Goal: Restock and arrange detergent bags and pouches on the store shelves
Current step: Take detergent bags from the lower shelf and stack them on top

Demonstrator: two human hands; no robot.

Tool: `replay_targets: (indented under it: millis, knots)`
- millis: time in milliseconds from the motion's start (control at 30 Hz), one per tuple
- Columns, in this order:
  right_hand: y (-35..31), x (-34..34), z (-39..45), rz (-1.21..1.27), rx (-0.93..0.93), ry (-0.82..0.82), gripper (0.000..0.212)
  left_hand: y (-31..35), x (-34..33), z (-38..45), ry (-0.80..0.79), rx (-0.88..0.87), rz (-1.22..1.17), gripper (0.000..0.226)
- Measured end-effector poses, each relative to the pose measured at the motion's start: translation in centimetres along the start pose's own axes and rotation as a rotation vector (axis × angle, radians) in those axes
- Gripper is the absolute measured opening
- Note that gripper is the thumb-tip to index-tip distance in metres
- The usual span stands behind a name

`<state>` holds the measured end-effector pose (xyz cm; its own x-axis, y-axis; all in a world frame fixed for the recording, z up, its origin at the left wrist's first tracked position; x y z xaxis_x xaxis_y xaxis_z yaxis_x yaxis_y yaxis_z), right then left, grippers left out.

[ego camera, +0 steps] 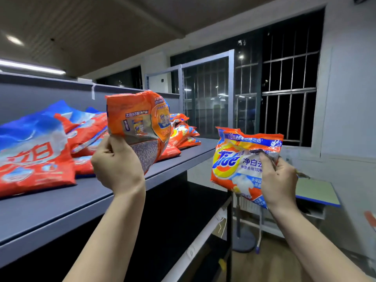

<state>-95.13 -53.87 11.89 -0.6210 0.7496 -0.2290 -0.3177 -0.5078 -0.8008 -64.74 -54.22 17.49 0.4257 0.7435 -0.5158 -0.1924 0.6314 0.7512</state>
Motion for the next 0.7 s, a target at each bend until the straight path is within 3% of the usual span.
replay_targets:
  millis: [300, 367, 567, 700]
  knots:
    - [8.2, -9.1, 11.2, -0.006, 0.012, 0.126, 0.029, -6.3, -9.7, -1.1, 0.009, -0.075, -0.084, 0.033]
    - [10.2, -12.3, 14.0, 0.023, 0.021, 0.114, 0.021, -7.8, -11.7, -1.8, 0.042, -0.090, -0.078, 0.034]
    - [16.1, -22.8, 23.2, -0.029, 0.045, 0.024, 0.030, -11.5, -18.4, -4.2, 0.154, -0.166, -0.001, 0.038]
    - [18.2, -29.7, 26.1, -0.136, 0.304, -0.093, 0.030, -12.8, -22.0, -4.5, 0.250, -0.231, 0.048, 0.034]
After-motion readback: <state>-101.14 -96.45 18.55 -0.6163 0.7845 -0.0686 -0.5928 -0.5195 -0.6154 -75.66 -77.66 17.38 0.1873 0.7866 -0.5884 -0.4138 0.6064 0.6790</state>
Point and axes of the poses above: each hand's wrist, its own z-axis towards the middle knuckle, its own x-axis out of the back of the hand, y = z × x, the point moved 3 cm from there along z, towards the middle knuckle, and after that the axes turned 9 degrees about y, right-handed, at the moved point
